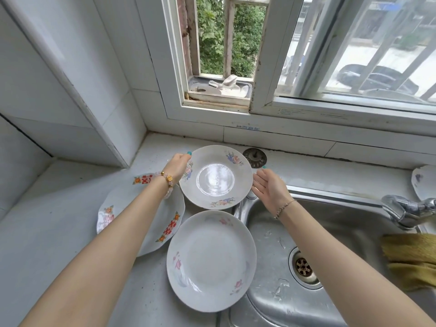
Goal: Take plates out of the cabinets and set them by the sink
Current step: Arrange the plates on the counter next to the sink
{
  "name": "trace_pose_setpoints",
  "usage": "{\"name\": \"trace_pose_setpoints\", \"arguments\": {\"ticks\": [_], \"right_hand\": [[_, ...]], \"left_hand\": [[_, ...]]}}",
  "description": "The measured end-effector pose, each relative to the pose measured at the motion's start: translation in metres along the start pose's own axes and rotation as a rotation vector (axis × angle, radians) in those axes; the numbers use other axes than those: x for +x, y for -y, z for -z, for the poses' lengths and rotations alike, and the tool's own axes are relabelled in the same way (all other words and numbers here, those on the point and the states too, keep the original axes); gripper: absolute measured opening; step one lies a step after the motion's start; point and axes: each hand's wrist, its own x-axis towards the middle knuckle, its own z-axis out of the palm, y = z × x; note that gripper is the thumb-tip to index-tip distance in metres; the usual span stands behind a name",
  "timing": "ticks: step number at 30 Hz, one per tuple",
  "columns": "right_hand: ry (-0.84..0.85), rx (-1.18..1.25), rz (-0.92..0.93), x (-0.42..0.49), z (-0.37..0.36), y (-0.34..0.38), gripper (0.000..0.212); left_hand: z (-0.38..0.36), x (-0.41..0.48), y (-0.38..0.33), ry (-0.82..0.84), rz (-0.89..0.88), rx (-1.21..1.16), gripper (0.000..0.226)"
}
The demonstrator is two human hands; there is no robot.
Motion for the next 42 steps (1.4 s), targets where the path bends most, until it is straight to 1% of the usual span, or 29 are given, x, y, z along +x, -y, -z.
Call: {"name": "trace_pose_setpoints", "arguments": {"ticks": [1,2,4,5,7,9,10,13,16,19,22,24,27,30,31,34,36,39,42], "right_hand": [[0.001,-0.005,-0.005,0.000,0.001,0.000,0.046],[-0.002,-0.012,-0.010,0.000,0.003,-0.001,0.046],[-0.013,-0.028,-0.015,-0.001,0.009,-0.002,0.047],[-0.011,-0.040,-0.011,-0.003,0.012,-0.003,0.046],[0.005,-0.071,0.014,-0.012,0.020,-0.005,0.043],[0.030,-0.118,0.034,-0.027,0.028,-0.009,0.038],[0.043,-0.152,0.042,-0.036,0.031,-0.013,0.034],[0.051,-0.265,0.084,-0.058,0.043,-0.033,0.024],[0.055,-0.328,0.116,-0.078,0.054,-0.053,0.026],[0.062,-0.349,0.117,-0.093,0.061,-0.068,0.026],[0.069,-0.354,0.098,-0.103,0.062,-0.078,0.028],[0.068,-0.350,0.082,-0.107,0.061,-0.083,0.026],[0.071,-0.364,0.065,-0.114,0.057,-0.087,0.025],[0.066,-0.374,0.067,-0.117,0.055,-0.091,0.027],[0.064,-0.378,0.071,-0.117,0.055,-0.091,0.027],[0.052,-0.380,0.081,-0.119,0.052,-0.091,0.024],[0.049,-0.385,0.083,-0.121,0.050,-0.091,0.021],[0.053,-0.402,0.065,-0.124,0.050,-0.091,0.019],[0.054,-0.431,0.054,-0.125,0.053,-0.090,0.023]], "left_hand": [[0.000,-0.010,-0.007,-0.003,0.014,-0.026,0.064],[0.001,-0.017,-0.010,-0.012,0.024,-0.077,0.059],[0.001,-0.034,-0.020,-0.045,0.030,-0.161,0.030],[0.002,-0.040,-0.023,-0.062,0.006,-0.169,0.026],[0.007,-0.050,-0.021,-0.139,-0.064,-0.192,0.027],[0.012,-0.074,-0.016,-0.208,-0.104,-0.298,0.032],[0.012,-0.089,-0.010,-0.226,-0.111,-0.368,0.030],[0.008,-0.139,0.017,-0.270,-0.096,-0.565,0.021],[-0.001,-0.184,0.050,-0.312,-0.027,-0.684,0.020],[-0.014,-0.215,0.080,-0.347,0.026,-0.727,0.020],[-0.027,-0.231,0.101,-0.401,0.058,-0.685,0.021],[-0.032,-0.237,0.108,-0.390,0.096,-0.669,0.019],[-0.038,-0.245,0.106,-0.282,0.166,-0.725,0.022],[-0.039,-0.251,0.106,-0.209,0.210,-0.797,0.016],[-0.039,-0.252,0.107,-0.200,0.225,-0.820,0.017],[-0.036,-0.254,0.110,-0.187,0.266,-0.853,0.036],[-0.034,-0.253,0.112,-0.185,0.276,-0.855,0.041],[-0.031,-0.253,0.117,-0.186,0.270,-0.843,0.041],[-0.035,-0.253,0.121,-0.196,0.254,-0.794,0.032]]}}
